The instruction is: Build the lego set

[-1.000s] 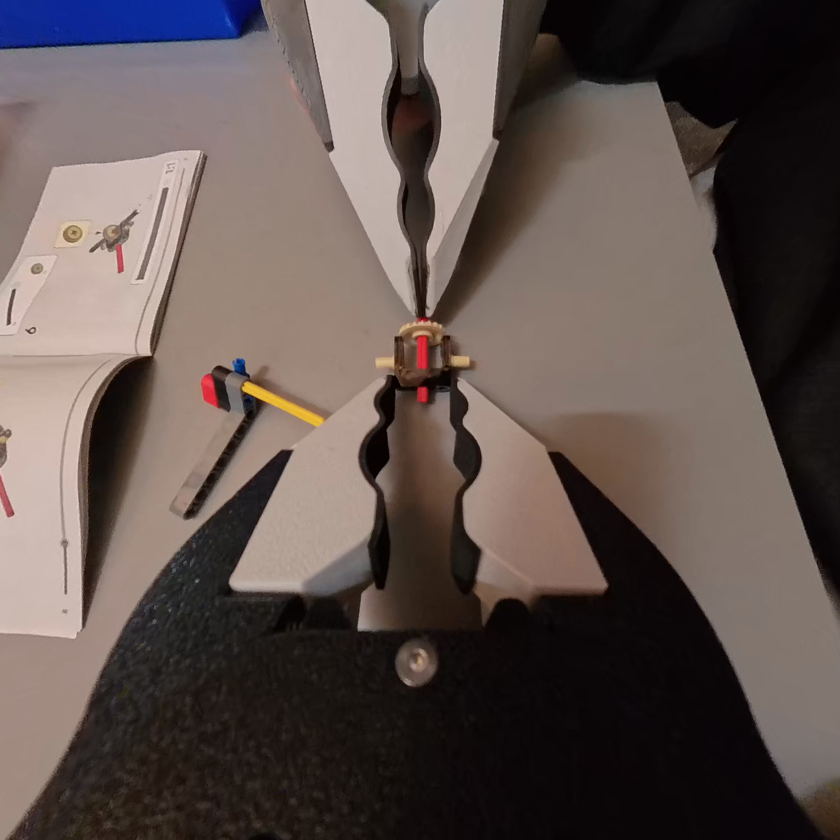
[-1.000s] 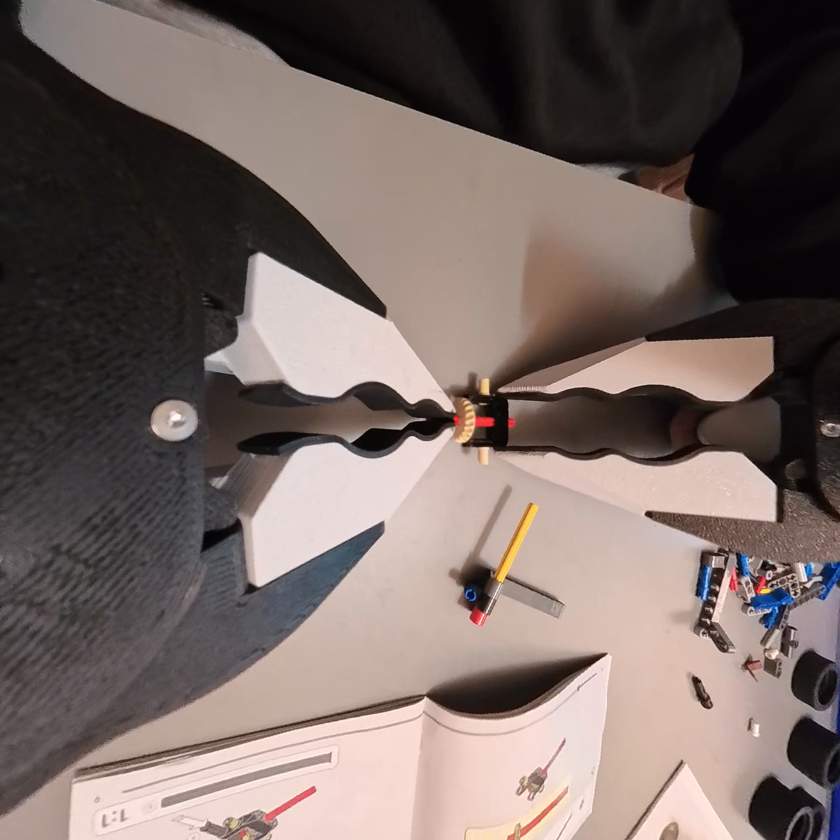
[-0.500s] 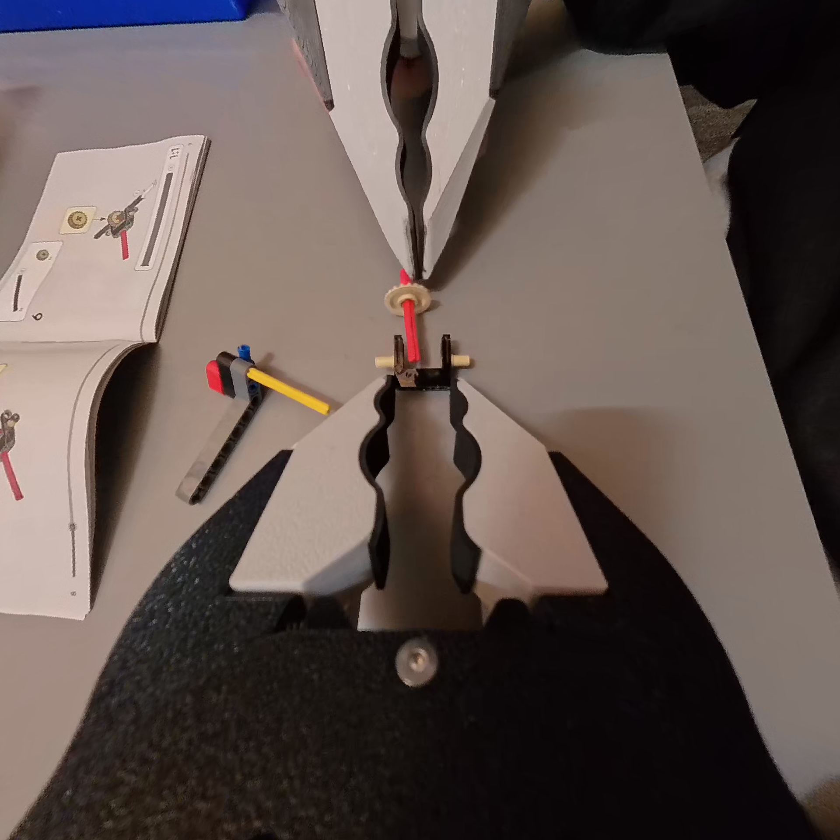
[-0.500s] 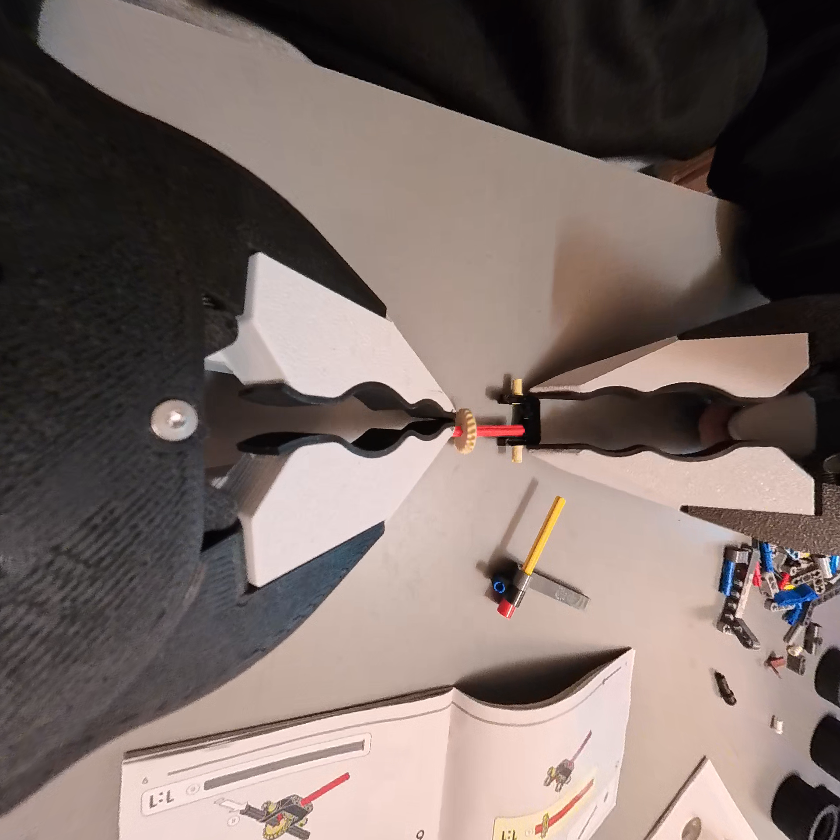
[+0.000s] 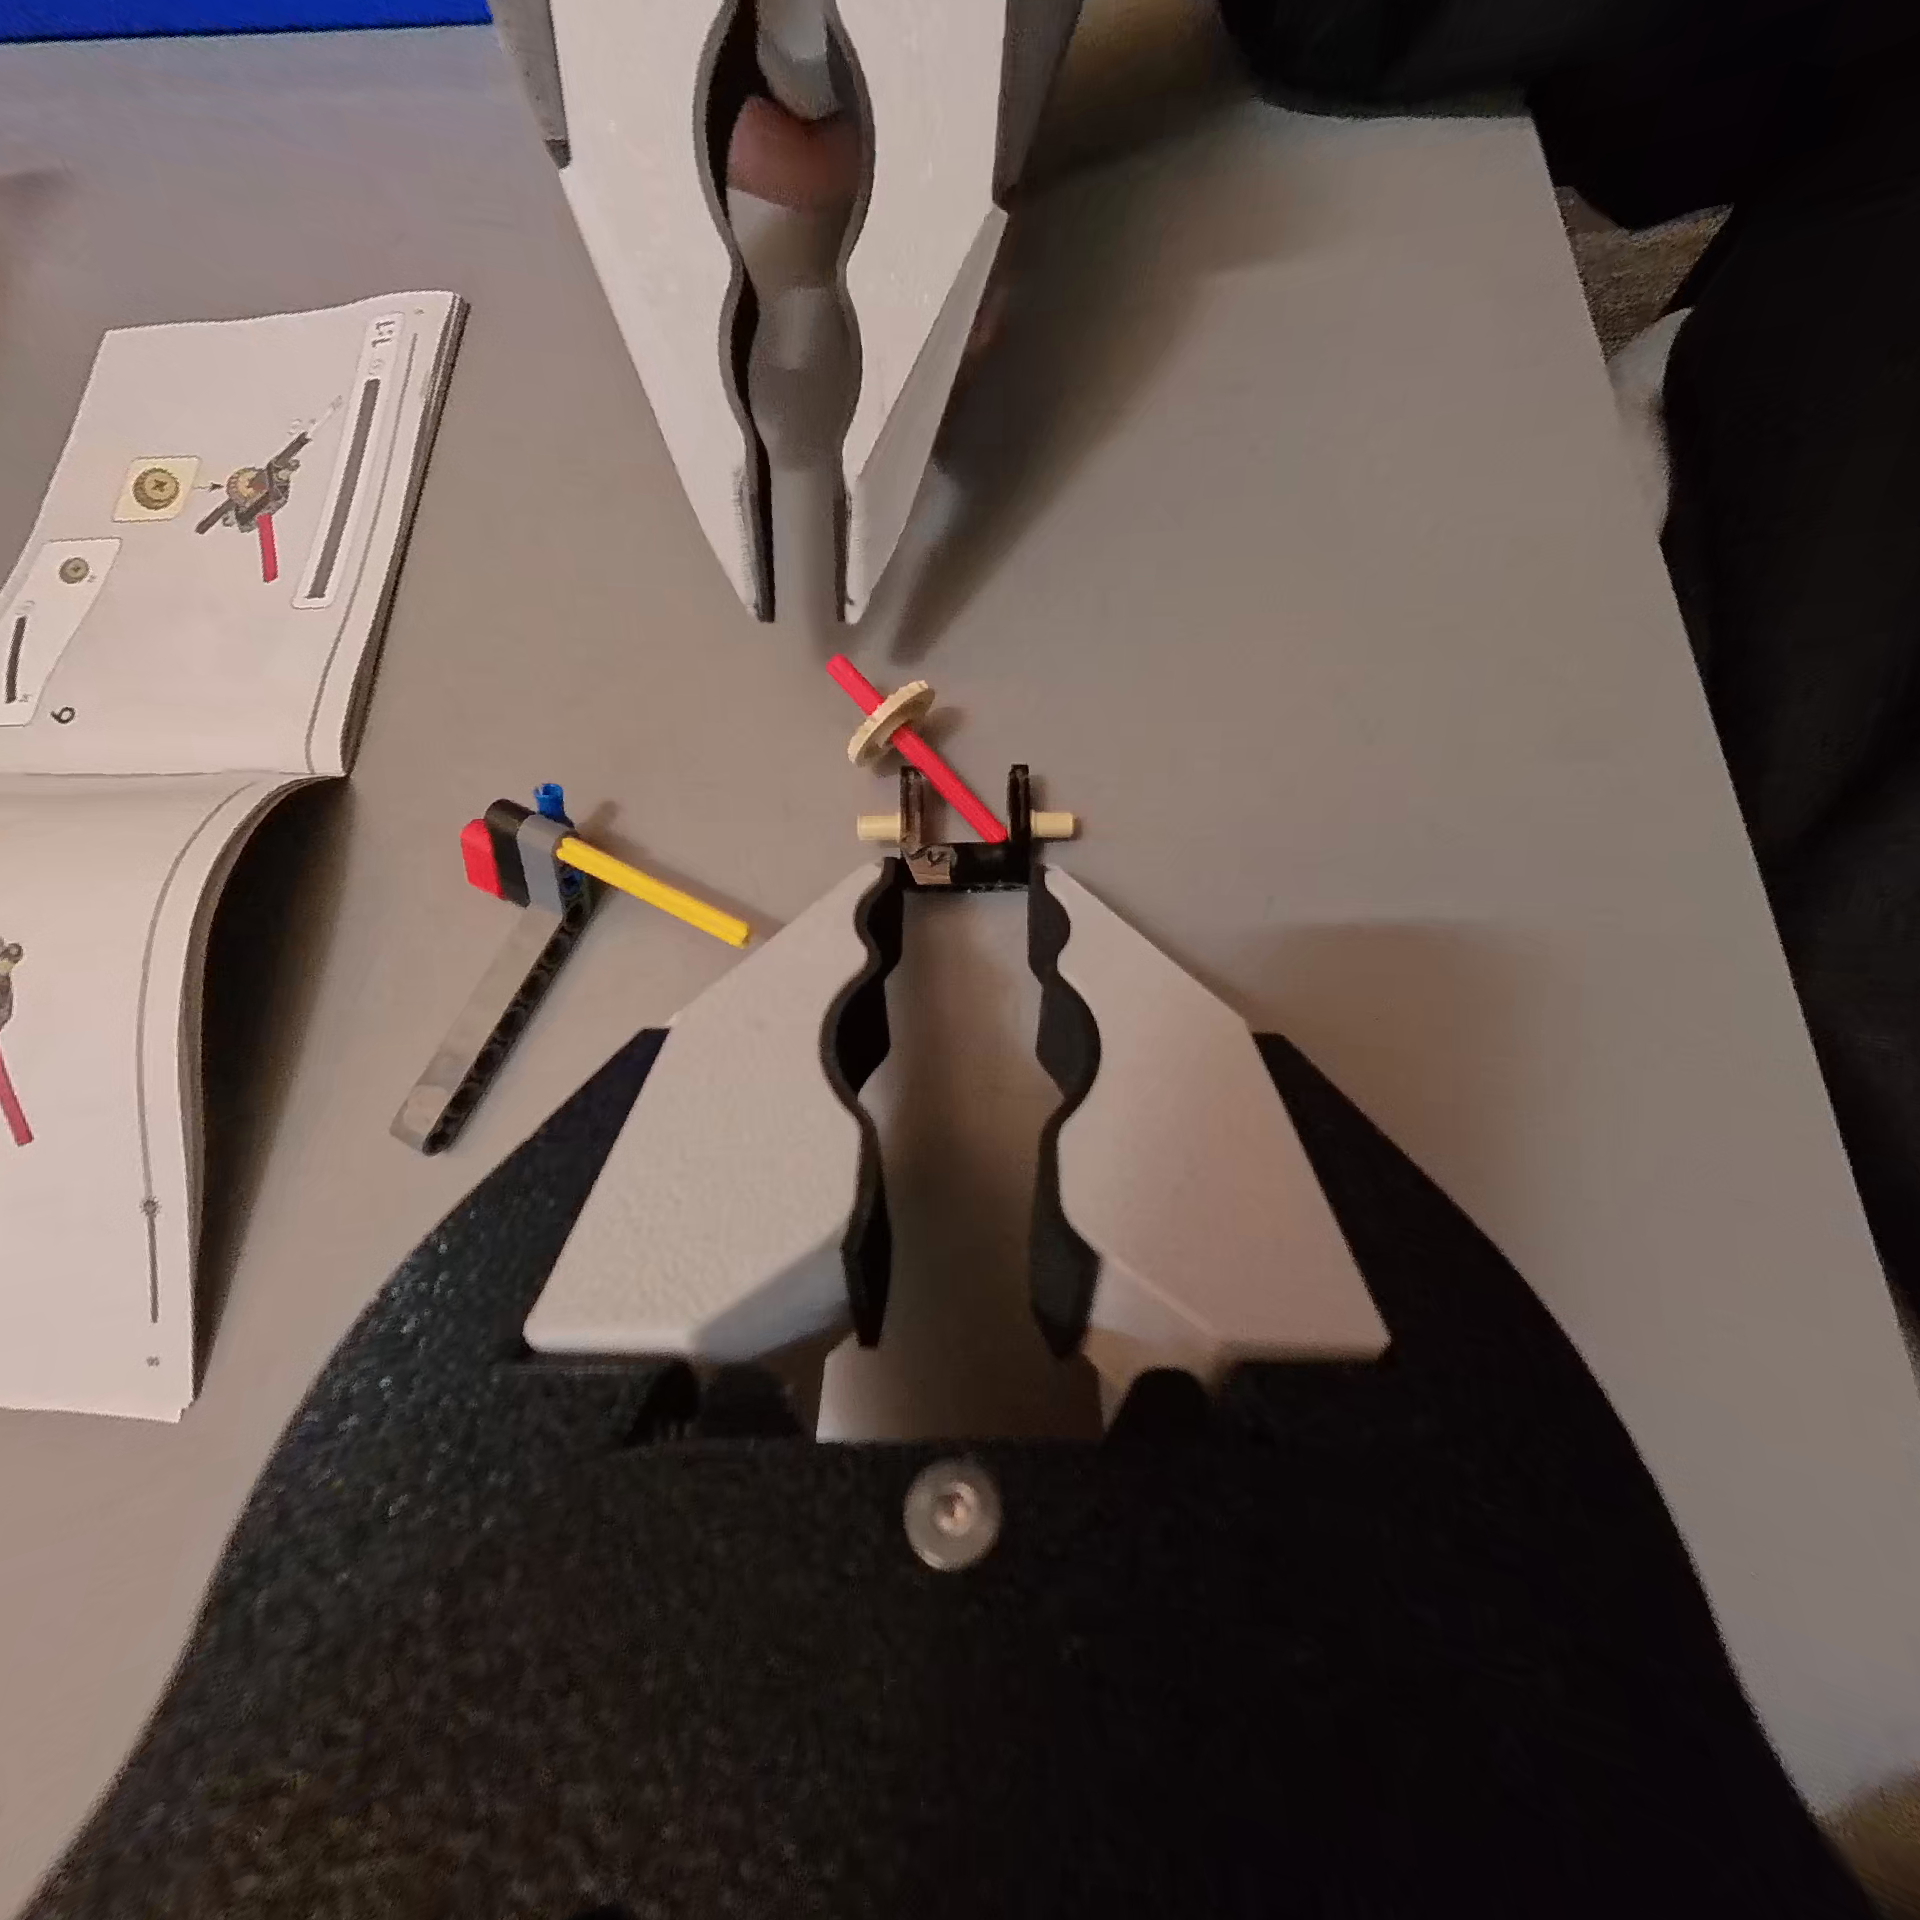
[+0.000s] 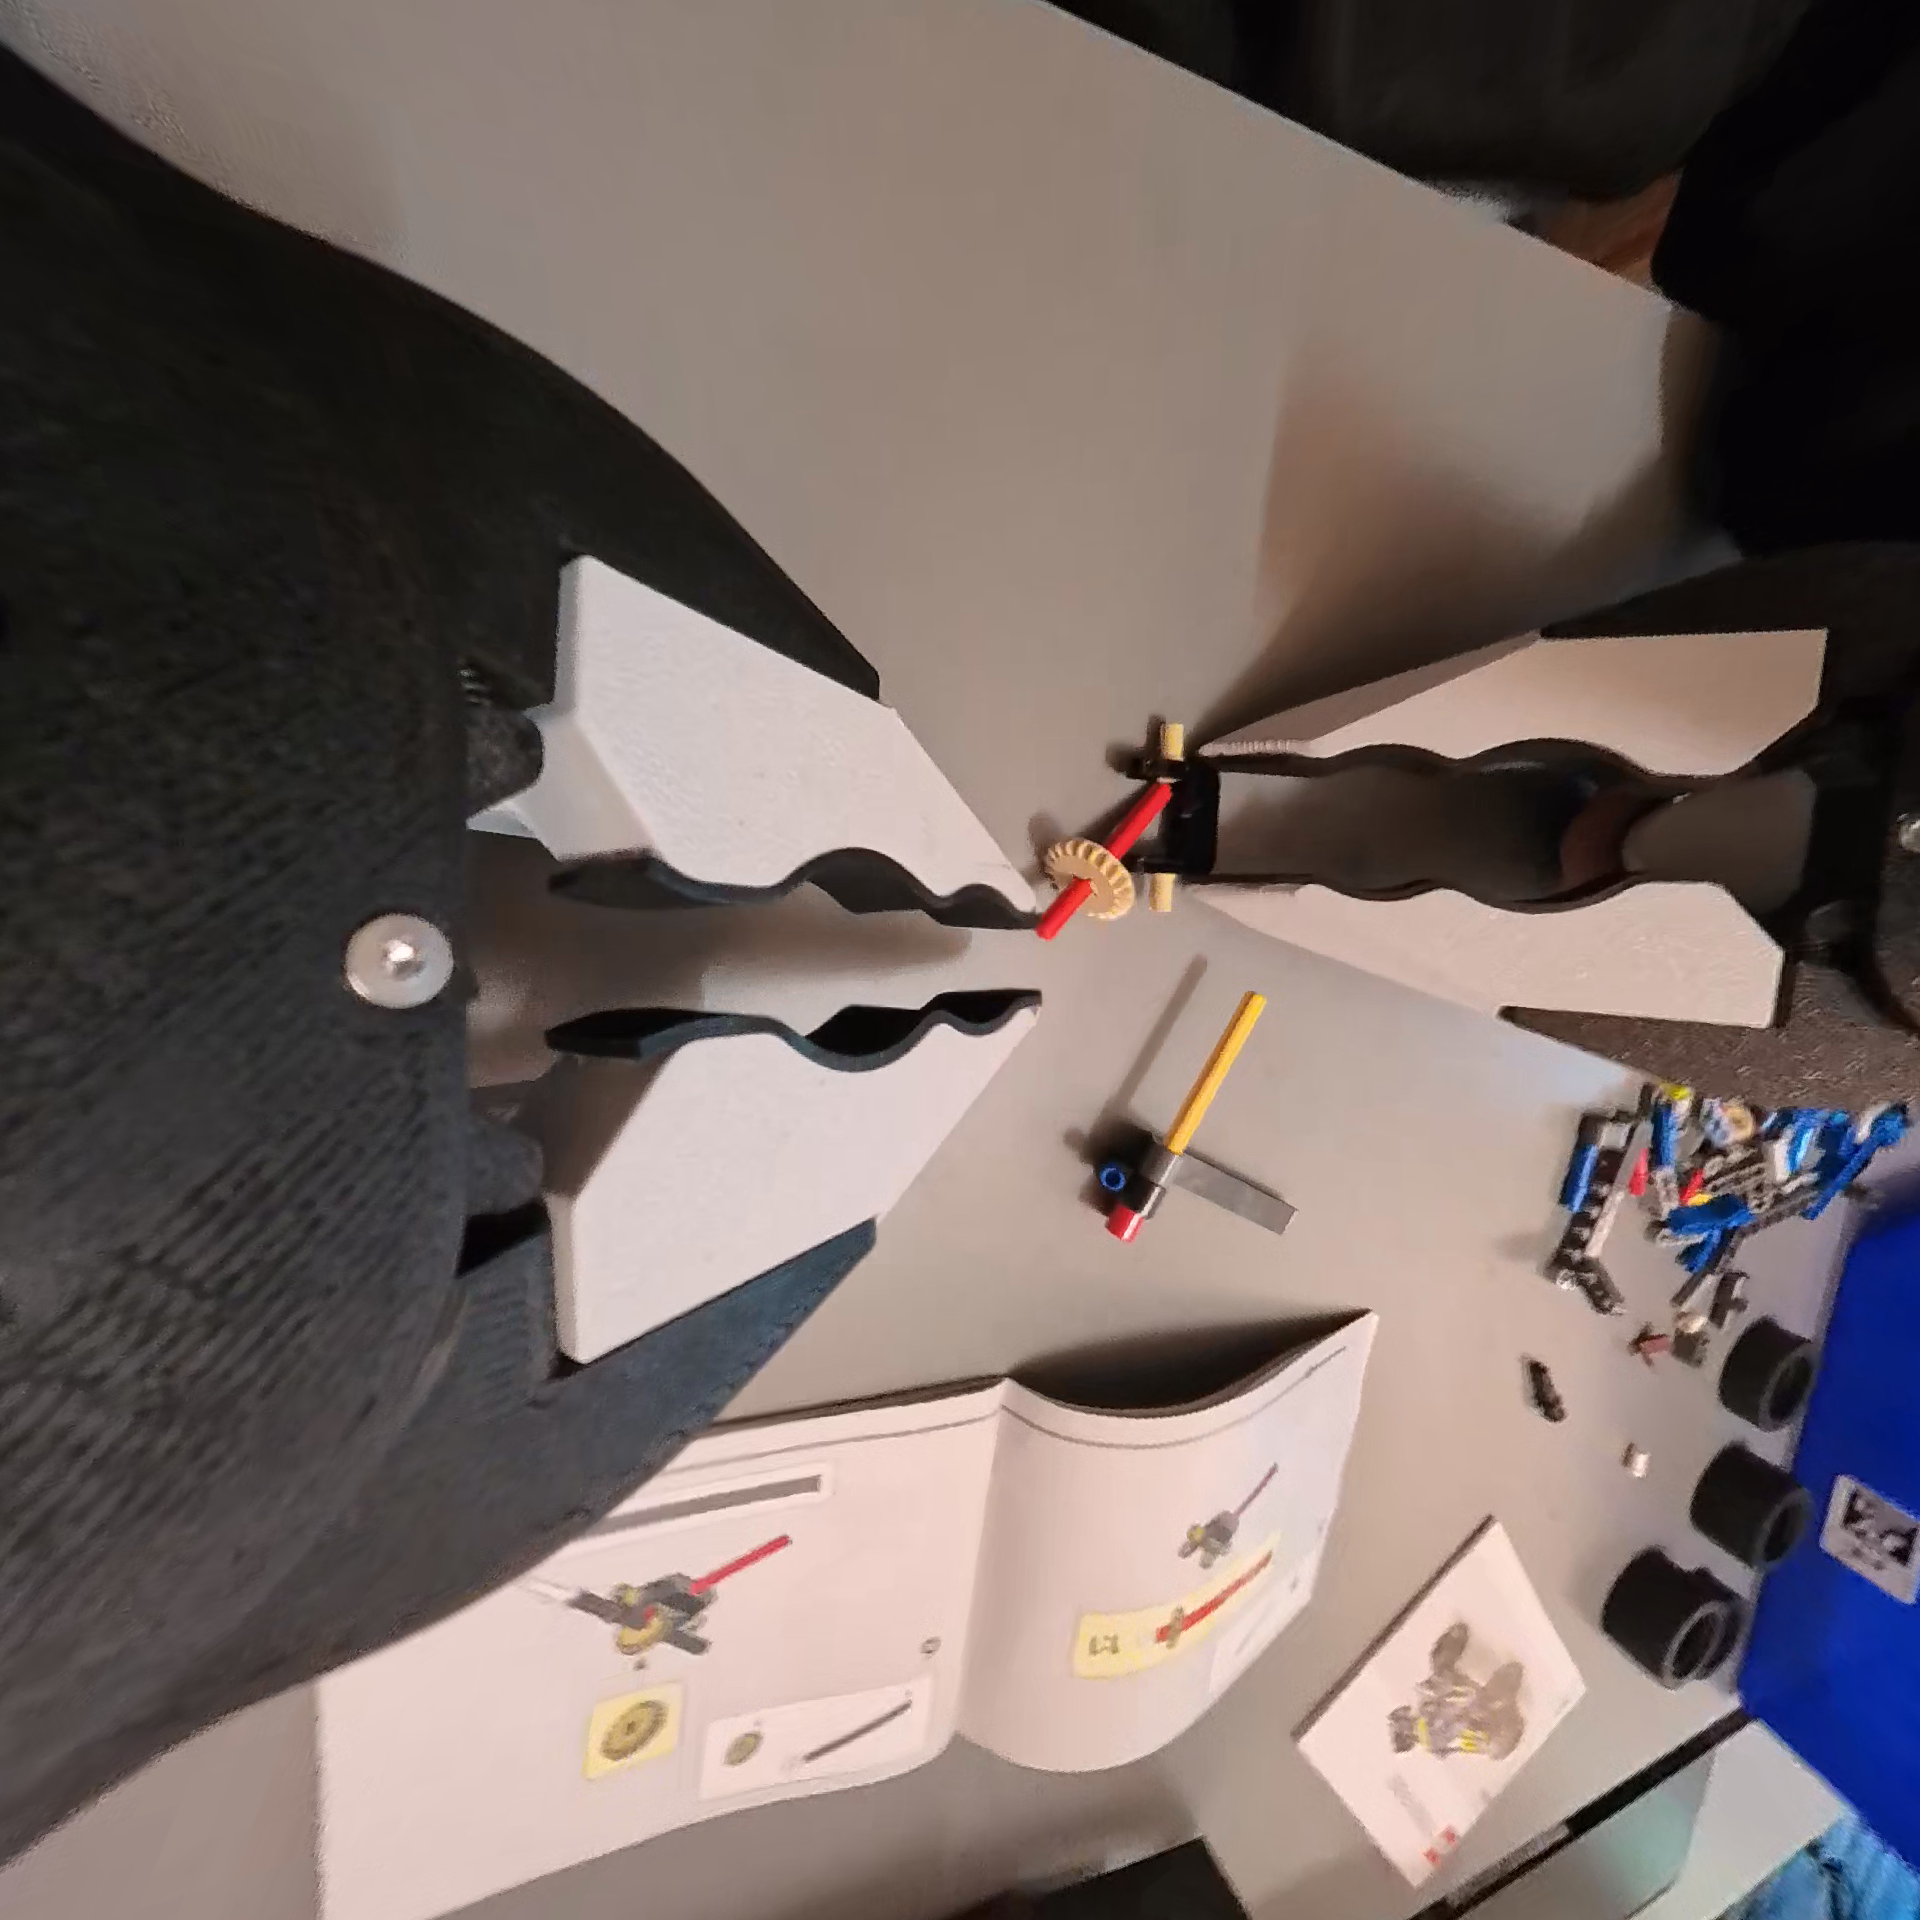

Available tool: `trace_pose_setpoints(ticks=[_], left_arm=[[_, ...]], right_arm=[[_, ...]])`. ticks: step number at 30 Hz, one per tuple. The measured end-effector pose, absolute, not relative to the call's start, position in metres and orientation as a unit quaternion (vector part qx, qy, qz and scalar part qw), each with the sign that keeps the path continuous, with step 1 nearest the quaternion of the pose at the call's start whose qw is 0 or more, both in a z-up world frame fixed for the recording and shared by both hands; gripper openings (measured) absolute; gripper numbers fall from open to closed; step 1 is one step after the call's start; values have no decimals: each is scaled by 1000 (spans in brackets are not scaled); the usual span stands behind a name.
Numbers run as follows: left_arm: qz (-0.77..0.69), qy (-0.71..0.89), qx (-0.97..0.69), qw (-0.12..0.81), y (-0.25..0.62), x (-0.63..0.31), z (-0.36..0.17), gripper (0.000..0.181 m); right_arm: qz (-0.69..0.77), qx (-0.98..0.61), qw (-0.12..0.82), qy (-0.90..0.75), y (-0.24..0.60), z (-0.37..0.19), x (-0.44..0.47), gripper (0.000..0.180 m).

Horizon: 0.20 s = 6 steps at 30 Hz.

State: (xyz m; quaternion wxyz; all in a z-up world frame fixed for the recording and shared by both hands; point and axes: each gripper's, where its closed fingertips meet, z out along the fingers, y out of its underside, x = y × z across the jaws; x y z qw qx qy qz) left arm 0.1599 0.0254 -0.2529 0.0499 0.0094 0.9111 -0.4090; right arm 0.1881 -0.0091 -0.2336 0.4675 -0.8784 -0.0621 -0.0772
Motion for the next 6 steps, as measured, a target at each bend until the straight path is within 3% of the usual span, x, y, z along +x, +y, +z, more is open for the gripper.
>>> trace_pose_setpoints(ticks=[6], left_arm=[[-409,911,13,50,25,159,-253,22]], right_arm=[[-58,-879,449,-151,-6,-236,181,10]])
